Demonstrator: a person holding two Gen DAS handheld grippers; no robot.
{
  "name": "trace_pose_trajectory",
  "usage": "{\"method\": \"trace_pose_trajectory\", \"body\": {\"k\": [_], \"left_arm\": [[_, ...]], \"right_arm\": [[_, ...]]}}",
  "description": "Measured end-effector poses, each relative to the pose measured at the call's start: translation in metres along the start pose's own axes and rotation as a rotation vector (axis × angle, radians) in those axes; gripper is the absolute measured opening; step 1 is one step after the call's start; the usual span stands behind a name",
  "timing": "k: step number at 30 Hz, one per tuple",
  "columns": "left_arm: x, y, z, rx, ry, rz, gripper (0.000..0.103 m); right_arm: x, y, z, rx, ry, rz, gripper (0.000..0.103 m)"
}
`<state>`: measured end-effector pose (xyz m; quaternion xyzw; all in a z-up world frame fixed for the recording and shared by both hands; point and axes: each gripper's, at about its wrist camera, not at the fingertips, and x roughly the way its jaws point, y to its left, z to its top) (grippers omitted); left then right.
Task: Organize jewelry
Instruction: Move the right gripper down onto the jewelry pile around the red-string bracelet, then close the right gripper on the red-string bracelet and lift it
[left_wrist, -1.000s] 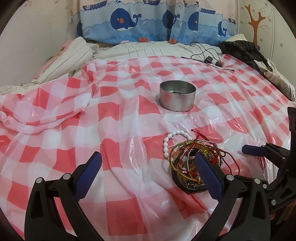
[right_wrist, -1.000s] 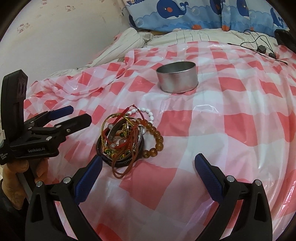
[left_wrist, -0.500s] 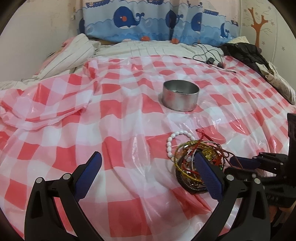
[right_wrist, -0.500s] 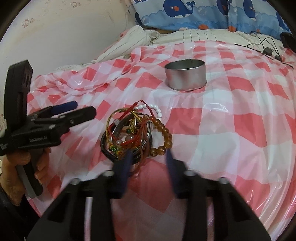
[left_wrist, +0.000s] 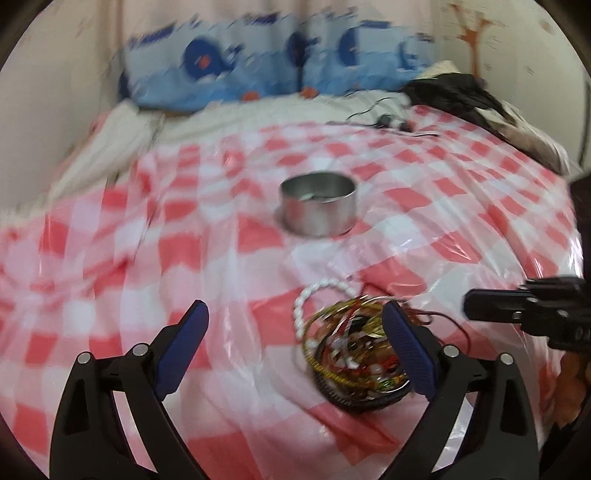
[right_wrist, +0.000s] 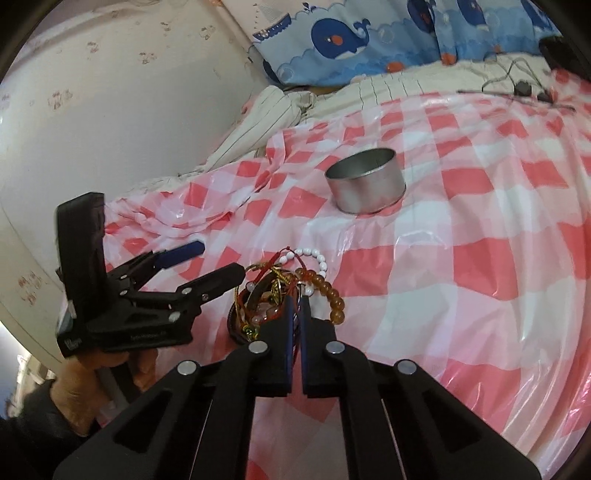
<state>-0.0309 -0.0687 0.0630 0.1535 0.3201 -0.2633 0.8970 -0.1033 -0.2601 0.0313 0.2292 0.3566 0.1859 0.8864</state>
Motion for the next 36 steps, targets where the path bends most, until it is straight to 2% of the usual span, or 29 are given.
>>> {"method": "trace_pose_trajectory", "body": {"k": [1, 2, 4, 5, 7, 11, 15, 17, 19, 20, 21, 22, 23, 24, 27, 30, 33, 36], "left_arm": [[0.0, -0.008, 0.001, 0.05, -0.01, 0.003, 0.091], [0.002, -0.016, 0.002, 0.101, -0.013, 0.013, 0.091], [0.006, -0.026, 0.004, 0.164, -0.009, 0.03, 0.091], [0.009, -0.03, 0.005, 0.185, -0.004, 0.025, 0.091], [0.015, -0.034, 0.006, 0.21, 0.0, 0.015, 0.089], [0.025, -0.035, 0.008, 0.246, 0.018, 0.004, 0.087], [0.03, -0.014, 0.016, 0.153, 0.022, -0.047, 0.085], [0.031, -0.009, 0.021, 0.134, 0.011, -0.104, 0.081], [0.034, -0.014, 0.024, 0.161, 0.01, -0.159, 0.071], [0.038, -0.017, 0.024, 0.174, 0.021, -0.181, 0.057], [0.042, -0.019, 0.025, 0.181, 0.037, -0.214, 0.034], [0.047, -0.022, 0.025, 0.185, 0.065, -0.235, 0.023], [0.052, -0.024, 0.024, 0.187, 0.088, -0.234, 0.006], [0.052, -0.025, 0.023, 0.184, 0.096, -0.25, 0.002], [0.042, -0.017, 0.026, 0.107, 0.082, -0.337, 0.002], [0.026, 0.007, 0.032, -0.031, 0.018, -0.434, 0.002], [0.014, 0.029, 0.035, -0.133, -0.04, -0.495, 0.002], [0.007, 0.043, 0.037, -0.198, -0.077, -0.523, 0.002]], "right_arm": [[0.002, -0.001, -0.001, 0.013, 0.011, 0.014, 0.004], [0.005, -0.001, -0.001, 0.014, 0.024, 0.015, 0.009], [0.006, 0.003, -0.003, -0.004, 0.016, -0.021, 0.06], [0.006, 0.005, -0.004, -0.018, 0.013, -0.025, 0.06], [0.007, 0.007, -0.005, -0.042, 0.017, -0.052, 0.059], [0.011, -0.002, -0.005, -0.01, 0.034, -0.04, 0.056], [0.006, -0.004, -0.004, 0.002, 0.033, -0.019, 0.056], [0.007, 0.004, -0.005, -0.055, 0.044, -0.055, 0.056], [0.013, 0.012, -0.008, -0.099, 0.069, -0.077, 0.056], [0.015, 0.013, -0.009, -0.108, 0.078, -0.077, 0.055], [0.019, 0.014, -0.011, -0.116, 0.088, -0.079, 0.046], [0.022, 0.014, -0.013, -0.117, 0.099, -0.077, 0.027], [0.024, 0.013, -0.013, -0.112, 0.106, -0.074, 0.011], [0.024, 0.011, -0.014, -0.103, 0.103, -0.07, 0.006], [0.017, 0.008, -0.011, -0.082, 0.068, -0.029, 0.003], [0.01, 0.002, -0.007, -0.03, 0.039, 0.031, 0.003], [0.003, -0.004, -0.003, 0.022, 0.01, 0.086, 0.003], [-0.004, -0.005, 0.0, 0.048, -0.026, 0.138, 0.003]]}}
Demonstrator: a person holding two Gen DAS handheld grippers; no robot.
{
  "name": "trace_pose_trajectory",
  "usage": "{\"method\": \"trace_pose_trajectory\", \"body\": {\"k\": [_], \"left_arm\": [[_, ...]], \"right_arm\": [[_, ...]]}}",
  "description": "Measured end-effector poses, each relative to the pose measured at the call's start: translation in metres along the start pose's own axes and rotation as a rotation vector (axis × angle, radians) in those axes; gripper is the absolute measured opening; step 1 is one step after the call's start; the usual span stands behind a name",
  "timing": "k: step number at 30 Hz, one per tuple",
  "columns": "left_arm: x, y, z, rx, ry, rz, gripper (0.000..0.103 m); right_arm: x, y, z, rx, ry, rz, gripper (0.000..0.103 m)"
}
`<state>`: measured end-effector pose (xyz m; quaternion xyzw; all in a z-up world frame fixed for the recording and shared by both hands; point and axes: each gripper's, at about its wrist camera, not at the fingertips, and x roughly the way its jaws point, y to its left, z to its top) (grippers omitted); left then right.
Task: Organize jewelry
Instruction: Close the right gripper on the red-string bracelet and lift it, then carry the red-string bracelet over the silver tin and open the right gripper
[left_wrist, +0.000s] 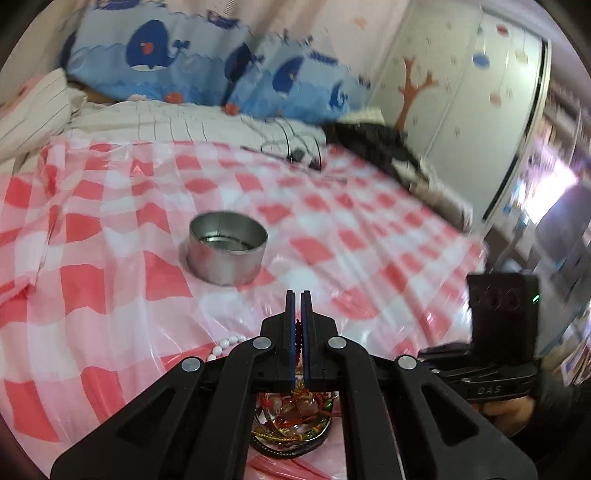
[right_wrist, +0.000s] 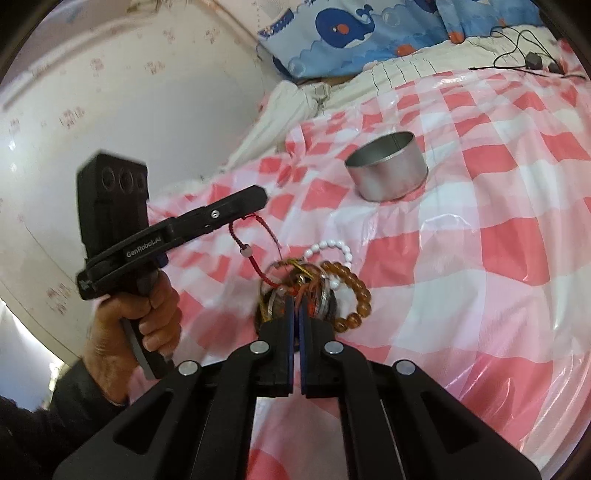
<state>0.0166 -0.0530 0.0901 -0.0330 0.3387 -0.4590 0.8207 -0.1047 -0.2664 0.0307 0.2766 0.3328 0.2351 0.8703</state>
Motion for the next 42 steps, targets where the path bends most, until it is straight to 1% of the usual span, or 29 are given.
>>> {"method": "trace_pose_trajectory", "body": {"k": [2, 5, 8, 11, 13, 16, 21, 27, 32, 36, 38, 39, 41, 42], "left_arm": [[-0.004, 0.004, 0.002, -0.02, -0.022, 0.0, 0.002], [-0.001, 0.003, 0.003, -0.024, -0.018, 0.01, 0.002], [0.002, 0.001, 0.003, -0.018, -0.003, 0.021, 0.002], [0.005, -0.003, 0.004, 0.011, 0.009, 0.042, 0.002], [0.008, -0.004, 0.006, 0.014, 0.015, 0.039, 0.002], [0.016, -0.003, 0.016, 0.013, 0.02, 0.037, 0.002], [0.031, 0.005, 0.048, -0.028, -0.004, 0.017, 0.002], [0.065, 0.018, 0.085, -0.068, -0.017, 0.005, 0.002], [0.09, 0.032, 0.101, -0.11, -0.025, -0.006, 0.002], [0.108, 0.048, 0.103, -0.159, -0.02, -0.009, 0.002], [0.122, 0.061, 0.1, -0.186, 0.01, 0.015, 0.003], [0.13, 0.068, 0.097, -0.199, 0.038, 0.044, 0.003], [0.142, 0.078, 0.092, -0.215, 0.096, 0.102, 0.005], [0.144, 0.081, 0.09, -0.22, 0.116, 0.123, 0.007]], "right_arm": [[-0.007, 0.001, 0.002, 0.005, -0.036, 0.04, 0.003], [-0.017, 0.009, 0.007, -0.018, -0.086, 0.078, 0.003], [-0.022, 0.01, 0.011, -0.013, -0.104, 0.107, 0.003], [-0.024, 0.007, 0.018, 0.005, -0.103, 0.106, 0.003], [-0.024, 0.005, 0.028, 0.012, -0.103, 0.097, 0.003], [-0.022, 0.001, 0.052, 0.003, -0.109, 0.08, 0.003], [-0.011, -0.007, 0.099, -0.046, -0.112, 0.04, 0.003], [0.012, -0.024, 0.134, -0.06, -0.095, 0.006, 0.003], [0.03, -0.032, 0.158, -0.074, -0.093, 0.0, 0.003], [0.052, -0.038, 0.173, -0.088, -0.08, -0.022, 0.003], [0.066, -0.044, 0.176, -0.095, -0.058, -0.053, 0.003], [0.073, -0.047, 0.177, -0.096, -0.042, -0.078, 0.003], [0.09, -0.057, 0.176, -0.079, 0.021, -0.137, 0.004], [0.093, -0.06, 0.174, -0.072, 0.033, -0.15, 0.009]]}}
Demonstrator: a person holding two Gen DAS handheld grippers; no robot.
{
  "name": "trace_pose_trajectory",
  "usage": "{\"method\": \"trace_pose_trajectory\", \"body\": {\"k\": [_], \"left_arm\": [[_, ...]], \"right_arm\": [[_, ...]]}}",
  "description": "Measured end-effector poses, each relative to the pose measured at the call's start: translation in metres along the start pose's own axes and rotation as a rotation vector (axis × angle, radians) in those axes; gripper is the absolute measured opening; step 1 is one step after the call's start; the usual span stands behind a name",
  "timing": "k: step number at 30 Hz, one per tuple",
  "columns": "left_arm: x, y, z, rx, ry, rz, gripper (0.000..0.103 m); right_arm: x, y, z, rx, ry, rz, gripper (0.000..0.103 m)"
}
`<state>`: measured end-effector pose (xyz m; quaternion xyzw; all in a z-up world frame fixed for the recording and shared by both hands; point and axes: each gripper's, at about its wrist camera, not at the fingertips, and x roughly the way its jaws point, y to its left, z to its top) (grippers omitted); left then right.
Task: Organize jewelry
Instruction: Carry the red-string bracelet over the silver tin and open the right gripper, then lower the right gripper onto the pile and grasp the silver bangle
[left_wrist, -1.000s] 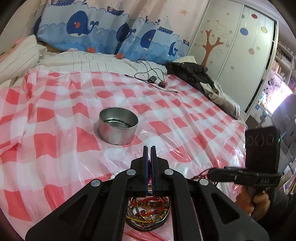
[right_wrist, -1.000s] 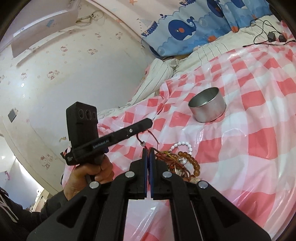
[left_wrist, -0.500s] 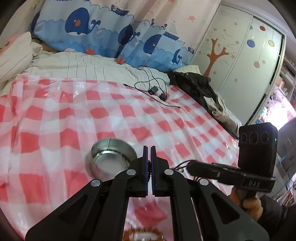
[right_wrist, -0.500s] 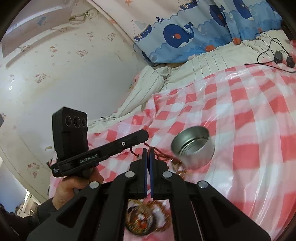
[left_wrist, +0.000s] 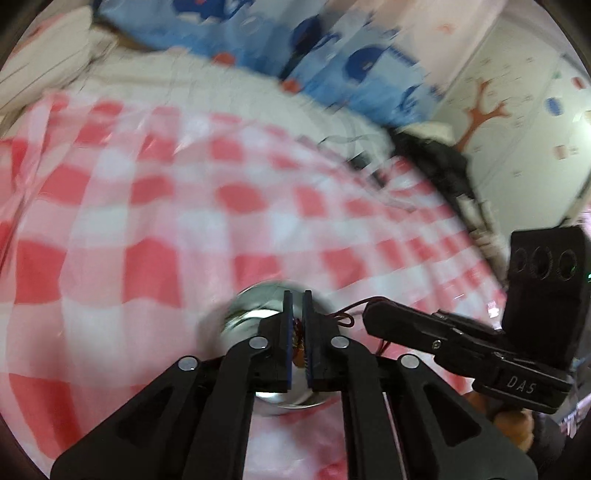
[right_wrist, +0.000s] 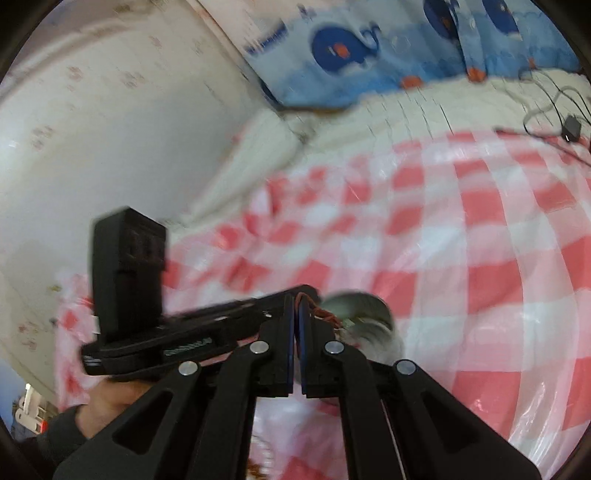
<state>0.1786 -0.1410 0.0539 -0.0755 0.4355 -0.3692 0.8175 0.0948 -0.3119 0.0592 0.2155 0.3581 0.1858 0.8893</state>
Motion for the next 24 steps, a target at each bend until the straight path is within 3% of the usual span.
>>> {"method": "trace_pose_trajectory", "body": {"k": [1, 3, 11, 17, 20, 24], "left_arm": [[-0.001, 0.002, -0.001, -0.001, 0.0, 0.005, 0.009], [-0.01, 0.003, -0.003, 0.004, -0.014, 0.034, 0.027], [-0.071, -0.003, -0.029, 0.064, -0.061, 0.109, 0.055], [-0.104, -0.002, -0.092, 0.065, -0.035, 0.119, 0.056], [-0.107, 0.001, -0.11, 0.049, -0.02, 0.137, 0.057], [-0.108, 0.0, -0.109, 0.079, -0.008, 0.113, 0.057]], "right_arm": [[0.002, -0.002, -0.003, 0.002, 0.009, -0.028, 0.029], [-0.001, -0.002, -0.007, -0.013, 0.013, -0.071, 0.042], [-0.036, -0.002, -0.029, 0.012, 0.012, -0.124, 0.044], [-0.068, 0.002, -0.072, 0.063, 0.019, -0.106, 0.048], [-0.068, 0.012, -0.064, 0.025, -0.025, -0.108, 0.048], [-0.062, 0.02, -0.054, 0.018, -0.032, -0.044, 0.048]]}}
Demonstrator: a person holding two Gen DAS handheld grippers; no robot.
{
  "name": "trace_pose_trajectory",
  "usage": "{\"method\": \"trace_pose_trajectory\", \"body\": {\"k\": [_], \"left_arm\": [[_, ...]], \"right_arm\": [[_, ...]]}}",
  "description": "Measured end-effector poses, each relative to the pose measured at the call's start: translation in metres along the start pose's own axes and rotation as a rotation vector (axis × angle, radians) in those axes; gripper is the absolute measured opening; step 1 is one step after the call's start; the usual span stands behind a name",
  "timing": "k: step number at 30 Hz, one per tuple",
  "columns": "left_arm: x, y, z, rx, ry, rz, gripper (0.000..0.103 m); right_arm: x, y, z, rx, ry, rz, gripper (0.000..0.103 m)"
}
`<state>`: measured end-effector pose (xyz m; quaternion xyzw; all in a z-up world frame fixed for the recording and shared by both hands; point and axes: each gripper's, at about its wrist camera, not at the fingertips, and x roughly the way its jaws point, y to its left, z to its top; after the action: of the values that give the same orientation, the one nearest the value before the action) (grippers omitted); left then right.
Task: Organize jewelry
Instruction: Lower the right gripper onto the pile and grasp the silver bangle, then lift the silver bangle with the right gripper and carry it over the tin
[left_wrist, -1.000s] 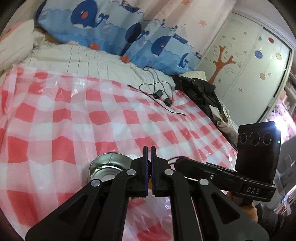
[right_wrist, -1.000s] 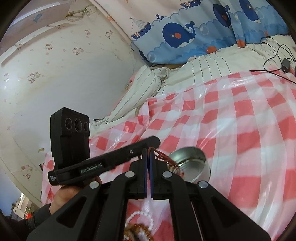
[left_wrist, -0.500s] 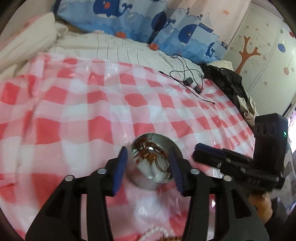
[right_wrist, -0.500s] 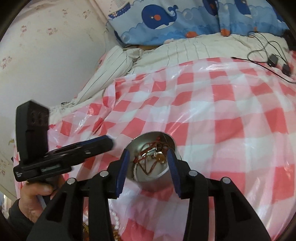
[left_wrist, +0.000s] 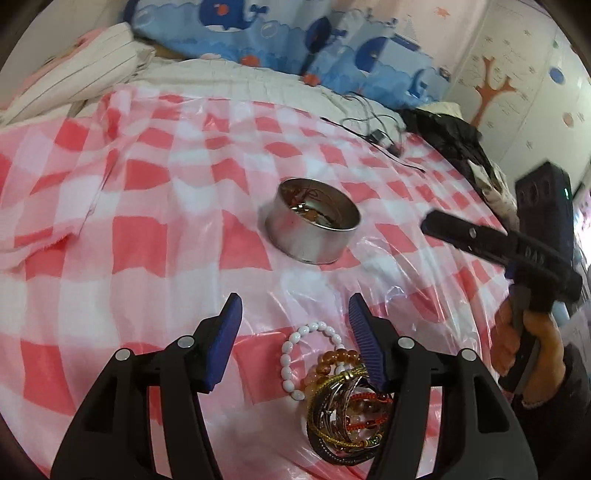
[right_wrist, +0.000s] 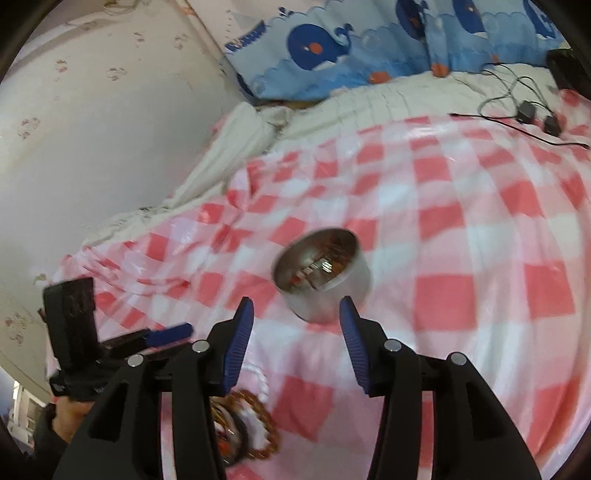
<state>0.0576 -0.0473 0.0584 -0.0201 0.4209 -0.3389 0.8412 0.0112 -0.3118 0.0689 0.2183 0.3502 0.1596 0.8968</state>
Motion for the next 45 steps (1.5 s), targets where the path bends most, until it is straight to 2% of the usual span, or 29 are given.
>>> {"method": "trace_pose_trajectory", "body": {"k": [4, 8, 11, 14, 24, 25, 27, 30, 32, 36, 45], "left_arm": [[0.006, -0.013, -0.006, 0.115, 0.09, -0.027, 0.057], [-0.003, -0.029, -0.011, 0.234, 0.121, -0.084, 0.057], [-0.008, -0.04, -0.021, 0.333, 0.152, -0.102, 0.057], [-0.008, -0.039, -0.026, 0.353, 0.183, -0.101, 0.057], [0.004, -0.031, -0.028, 0.299, 0.236, -0.137, 0.056], [0.005, -0.03, -0.028, 0.293, 0.239, -0.141, 0.052], [0.005, -0.03, -0.028, 0.294, 0.244, -0.149, 0.029], [0.001, -0.027, -0.025, 0.286, 0.224, -0.153, 0.009], [-0.005, -0.025, -0.021, 0.273, 0.198, -0.175, 0.005], [-0.017, -0.022, -0.013, 0.243, 0.135, -0.226, 0.003], [-0.044, -0.005, 0.005, 0.133, -0.035, -0.258, 0.003]], "right_arm": [[0.003, -0.001, -0.02, 0.012, 0.092, 0.042, 0.048], [-0.004, 0.002, -0.051, 0.022, 0.159, 0.059, 0.049], [0.002, 0.005, -0.061, 0.027, 0.209, 0.095, 0.049], [0.009, 0.018, -0.066, -0.007, 0.247, 0.143, 0.05], [0.022, 0.023, -0.074, -0.015, 0.297, 0.153, 0.054], [0.022, 0.022, -0.074, -0.015, 0.298, 0.152, 0.054], [0.023, 0.021, -0.074, -0.014, 0.302, 0.147, 0.054], [0.024, 0.019, -0.075, -0.008, 0.308, 0.146, 0.054], [0.024, 0.019, -0.075, -0.009, 0.311, 0.149, 0.054], [0.027, 0.023, -0.077, -0.023, 0.327, 0.16, 0.054], [0.028, 0.023, -0.078, -0.012, 0.316, 0.179, 0.054]]}}
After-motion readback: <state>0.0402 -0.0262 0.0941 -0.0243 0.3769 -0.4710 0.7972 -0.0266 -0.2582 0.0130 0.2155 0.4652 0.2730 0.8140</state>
